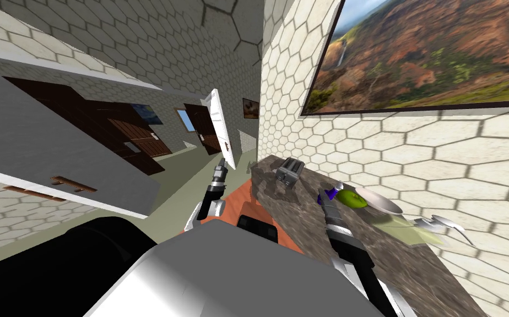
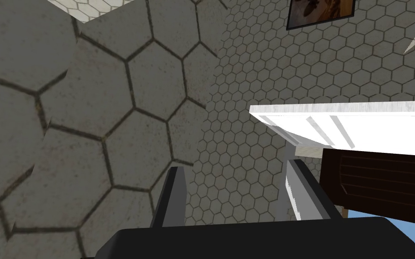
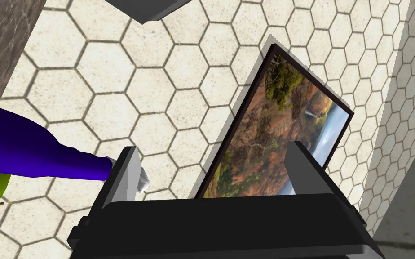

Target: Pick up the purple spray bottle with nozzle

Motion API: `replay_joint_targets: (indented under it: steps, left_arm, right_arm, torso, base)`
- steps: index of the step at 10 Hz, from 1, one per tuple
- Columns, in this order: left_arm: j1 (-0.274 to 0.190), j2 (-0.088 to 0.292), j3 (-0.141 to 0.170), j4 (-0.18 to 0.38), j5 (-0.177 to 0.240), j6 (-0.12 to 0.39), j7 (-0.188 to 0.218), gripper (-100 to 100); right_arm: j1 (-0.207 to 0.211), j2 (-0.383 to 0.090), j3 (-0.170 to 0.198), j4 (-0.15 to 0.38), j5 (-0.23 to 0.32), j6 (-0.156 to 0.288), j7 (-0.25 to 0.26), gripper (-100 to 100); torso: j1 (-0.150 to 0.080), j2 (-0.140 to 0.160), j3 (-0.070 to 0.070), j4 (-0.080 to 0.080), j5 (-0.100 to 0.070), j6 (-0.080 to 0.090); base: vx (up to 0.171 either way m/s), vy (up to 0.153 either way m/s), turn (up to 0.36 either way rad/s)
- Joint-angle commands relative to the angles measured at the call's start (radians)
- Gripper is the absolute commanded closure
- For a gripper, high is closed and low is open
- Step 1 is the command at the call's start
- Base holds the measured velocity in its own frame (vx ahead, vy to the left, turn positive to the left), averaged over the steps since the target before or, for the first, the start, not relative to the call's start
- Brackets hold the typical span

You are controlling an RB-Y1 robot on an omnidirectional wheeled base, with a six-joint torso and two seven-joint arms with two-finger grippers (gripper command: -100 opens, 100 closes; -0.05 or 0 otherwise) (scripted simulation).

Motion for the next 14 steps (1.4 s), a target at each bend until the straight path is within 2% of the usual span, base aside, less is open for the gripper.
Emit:
replay_joint_targets:
  steps: [1, 3, 4, 11, 14]
  left_arm:
    - [0.0, 0.0, 0.0, 0.0, 0.0, 0.0, 0.0, 0]
    - [0.0, 0.0, 0.0, 0.0, 0.0, 0.0, 0.0, 0]
    - [0.0, 0.0, 0.0, 0.0, 0.0, 0.0, 0.0, 0]
    - [0.0, 0.0, 0.0, 0.0, 0.0, 0.0, 0.0, 0]
    - [0.0, 0.0, 0.0, 0.0, 0.0, 0.0, 0.0, 0]
  right_arm:
    - [0.008, -0.034, -0.033, 0.043, 0.018, 0.04, 0.015, -100]
    - [0.021, -0.065, -0.062, 0.091, 0.046, 0.079, 0.041, -100]
    - [0.021, -0.065, -0.062, 0.091, 0.046, 0.079, 0.041, -100]
    - [0.033, -0.178, -0.166, 0.238, 0.119, 0.192, 0.135, -100]
    - [0.015, -0.253, -0.234, 0.318, 0.151, 0.247, 0.196, -100]
  torso:
    - [0.0, 0.0, 0.0, 0.0, 0.0, 0.0]
    - [-0.001, -0.002, -0.001, 0.0, 0.0, 0.0]
    - [-0.001, -0.002, -0.001, 0.0, 0.0, 0.0]
    - [-0.002, -0.002, -0.001, 0.0, 0.0, -0.001]
    - [-0.003, -0.004, -0.002, -0.001, -0.001, -0.001]
  base:
    - [0.033, 0.114, -0.098]
    - [0.044, 0.11, -0.055]
    - [0.022, 0.071, -0.028]
    - [0.04, 0.087, -0.018]
    - [0.081, 0.084, 0.041]
